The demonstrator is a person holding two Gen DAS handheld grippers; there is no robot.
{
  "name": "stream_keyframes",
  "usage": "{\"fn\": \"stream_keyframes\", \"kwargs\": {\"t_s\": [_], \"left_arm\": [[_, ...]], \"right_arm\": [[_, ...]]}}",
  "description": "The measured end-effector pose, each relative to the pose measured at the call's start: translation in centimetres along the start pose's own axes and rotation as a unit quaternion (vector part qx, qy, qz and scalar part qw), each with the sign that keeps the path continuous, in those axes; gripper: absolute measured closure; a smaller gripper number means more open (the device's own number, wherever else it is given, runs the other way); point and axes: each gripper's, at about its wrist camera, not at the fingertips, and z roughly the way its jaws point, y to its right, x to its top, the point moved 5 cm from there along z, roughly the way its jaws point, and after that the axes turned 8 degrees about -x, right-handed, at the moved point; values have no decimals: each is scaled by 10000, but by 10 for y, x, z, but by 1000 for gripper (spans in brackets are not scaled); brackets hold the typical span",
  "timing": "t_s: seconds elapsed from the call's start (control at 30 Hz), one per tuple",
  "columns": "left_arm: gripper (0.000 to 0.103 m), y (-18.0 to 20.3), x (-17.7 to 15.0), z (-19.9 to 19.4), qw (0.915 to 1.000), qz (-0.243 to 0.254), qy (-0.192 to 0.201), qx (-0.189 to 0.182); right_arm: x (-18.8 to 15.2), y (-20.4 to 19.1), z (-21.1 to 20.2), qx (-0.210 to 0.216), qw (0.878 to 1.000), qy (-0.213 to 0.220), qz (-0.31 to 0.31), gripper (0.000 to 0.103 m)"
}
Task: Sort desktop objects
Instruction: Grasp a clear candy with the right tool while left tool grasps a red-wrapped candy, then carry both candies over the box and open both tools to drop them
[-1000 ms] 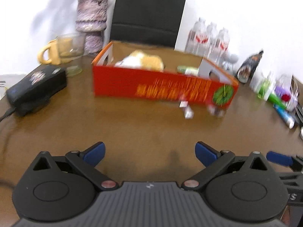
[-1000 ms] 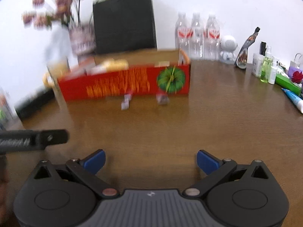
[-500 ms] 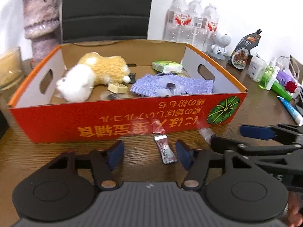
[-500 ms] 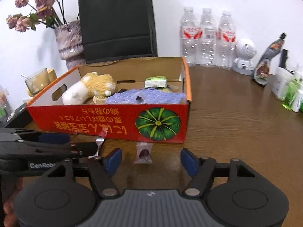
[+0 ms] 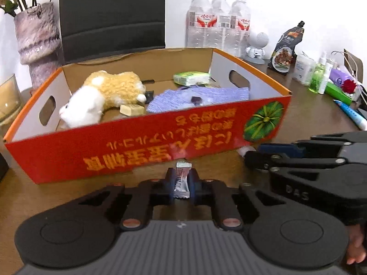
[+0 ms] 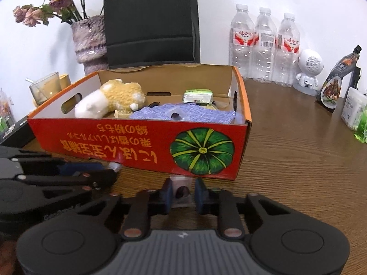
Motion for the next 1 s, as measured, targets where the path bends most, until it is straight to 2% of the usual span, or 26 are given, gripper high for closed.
{"fn": "stream_keyframes", "kwargs": {"t_s": [0.17,0.23,0.33,0.43,0.47,0.53,0.57,0.6,0.7,0.8,0.83,0.87,0.9,0.93,0.97,1.0], "left_arm": [[93,1,-10,-20,9997,-227,-27,68],[93,3,-9,-42,9992,-347,197,13],[93,-5,8,-80,9971,-487,576,-27],[93,-22,43,-107,9945,-604,858,21],[93,-31,58,-102,9946,-721,735,-84],[93,-50,88,-92,9938,-958,487,-296],[93,-67,100,-79,9918,-1178,227,-435],[93,-81,108,-61,9899,-1346,-43,-440],[93,-116,121,-12,9814,-1731,-723,-409],[92,-126,122,18,9808,-1600,-1112,-71],[87,-128,121,24,9799,-1590,-1208,-30],[72,-129,120,29,9788,-1579,-1302,12],[60,-131,120,30,9791,-1560,-1295,138],[30,-133,120,30,9793,-1541,-1288,265],[11,-134,121,31,9793,-1520,-1281,390],[9,-134,120,28,9809,-1440,-1228,450]], "right_arm": [[-10,-10,-19,50,9998,-36,-187,92],[-13,-13,-35,112,9997,13,-239,92],[-5,-14,-67,256,9993,211,-196,92],[30,-9,-96,395,9975,578,-13,92],[46,-7,-103,408,9967,699,47,92],[84,-3,-99,498,9962,674,250,92],[104,-2,-96,547,9958,641,357,92],[122,0,-85,623,9957,481,479,92],[163,0,-26,757,9937,-362,744,92],[174,-5,28,342,9924,-967,687,92],[175,-6,45,219,9908,-1164,660,90],[172,-7,57,139,9885,-1345,670,88],[169,-7,68,53,9854,-1549,702,72],[165,-6,78,-79,9804,-1835,719,41],[161,-5,85,-234,9746,-2100,744,30],[157,-4,88,-377,9695,-2302,745,18]]}}
